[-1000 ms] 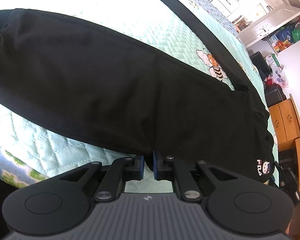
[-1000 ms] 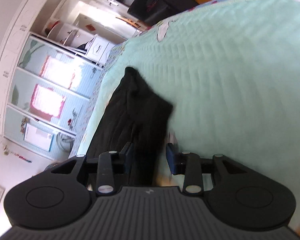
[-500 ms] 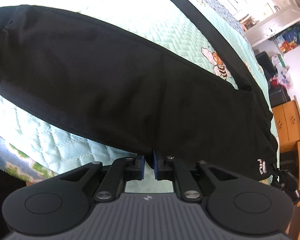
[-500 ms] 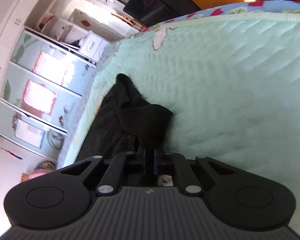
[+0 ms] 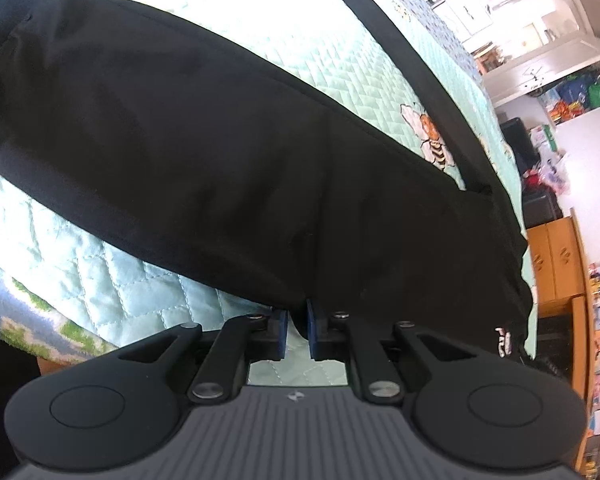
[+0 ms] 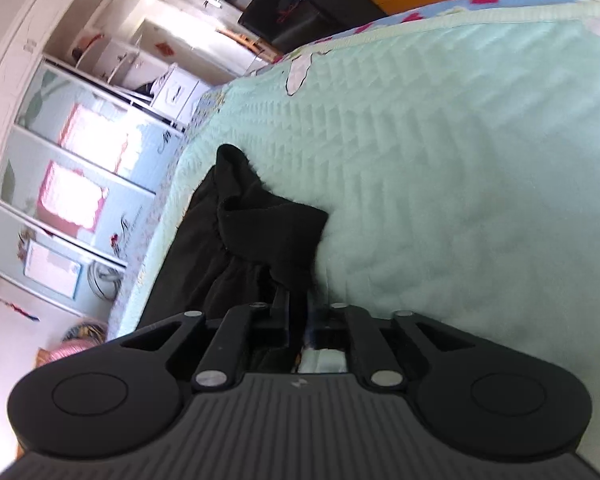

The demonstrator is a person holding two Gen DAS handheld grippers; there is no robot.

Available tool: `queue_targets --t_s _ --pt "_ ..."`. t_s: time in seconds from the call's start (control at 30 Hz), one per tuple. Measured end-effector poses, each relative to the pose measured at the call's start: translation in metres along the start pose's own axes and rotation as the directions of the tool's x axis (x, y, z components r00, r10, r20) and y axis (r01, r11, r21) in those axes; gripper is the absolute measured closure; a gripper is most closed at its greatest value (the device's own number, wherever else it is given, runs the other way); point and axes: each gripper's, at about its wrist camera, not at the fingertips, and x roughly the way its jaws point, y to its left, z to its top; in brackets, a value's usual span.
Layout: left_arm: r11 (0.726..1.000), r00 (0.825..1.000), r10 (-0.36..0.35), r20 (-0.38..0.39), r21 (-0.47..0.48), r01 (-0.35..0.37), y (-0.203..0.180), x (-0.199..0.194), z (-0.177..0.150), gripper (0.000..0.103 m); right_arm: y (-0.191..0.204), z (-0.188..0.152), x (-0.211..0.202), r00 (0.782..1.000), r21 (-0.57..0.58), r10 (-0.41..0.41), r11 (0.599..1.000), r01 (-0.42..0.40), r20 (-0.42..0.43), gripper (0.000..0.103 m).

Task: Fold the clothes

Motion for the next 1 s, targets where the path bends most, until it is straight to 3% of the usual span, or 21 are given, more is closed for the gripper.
queue_targets --t_s 0.07,0.13,0.2,0.23,0.4,0.5,0.63,0.77,0.83,0.93,1.0 --pt "1.000 1.000 0.014 0.028 0.007 -0.014 -0.003 -0.008 -0.003 0.082 0.010 -0.012 -0.017 1.000 -0.052 -0.022 0.998 0.023 0.017 0.079" --pt "1.000 0.997 0.028 0.069 0.006 -0.029 -0.005 -0.020 -0.004 0.059 0.025 -0.028 -0.033 0.999 -0.134 -0.032 0.990 0.035 0.024 0.067" --pt "0.999 0.994 0.022 0.109 -0.035 -0.018 0.002 -0.030 -0.004 0.046 0.042 -0.047 -0.047 1.000 -0.218 -0.022 0.976 0.024 0.010 0.065" --pt "0.998 0.991 0.019 0.130 -0.056 -0.012 0.006 -0.034 -0.004 0.045 0.051 -0.056 -0.052 1.000 -0.253 -0.011 0.967 0.010 -0.004 0.063" --pt "0.973 0.985 -0.008 0.173 -0.224 0.048 0.041 -0.041 0.000 0.045 0.110 -0.104 -0.063 0.991 -0.407 0.084 0.906 -0.120 -0.104 0.053" --pt "0.960 0.973 -0.010 0.229 -0.271 0.073 0.055 -0.045 0.003 0.045 0.153 -0.137 -0.059 0.967 -0.495 0.154 0.835 -0.238 -0.204 0.051" --pt "0.929 0.962 -0.012 0.272 -0.352 0.111 0.073 -0.053 0.004 0.046 0.201 -0.197 -0.039 0.921 -0.623 0.141 0.698 -0.353 -0.364 0.047" --pt "0.928 0.950 0.022 0.312 -0.361 0.098 0.083 -0.067 0.005 0.047 0.233 -0.262 -0.024 0.866 -0.718 0.084 0.523 -0.460 -0.493 0.047" --pt "0.921 0.941 0.034 0.337 -0.376 0.101 0.091 -0.074 0.007 0.048 0.245 -0.289 -0.019 0.845 -0.741 0.048 0.458 -0.492 -0.532 0.046" --pt "0.902 0.933 0.037 0.358 -0.414 0.123 0.104 -0.079 0.010 0.049 0.251 -0.313 -0.013 0.842 -0.757 -0.002 0.439 -0.484 -0.540 0.046" --pt "0.911 0.928 0.065 0.367 -0.402 0.095 0.108 -0.087 0.012 0.053 0.251 -0.323 -0.009 0.847 -0.766 -0.030 0.444 -0.464 -0.531 0.046"
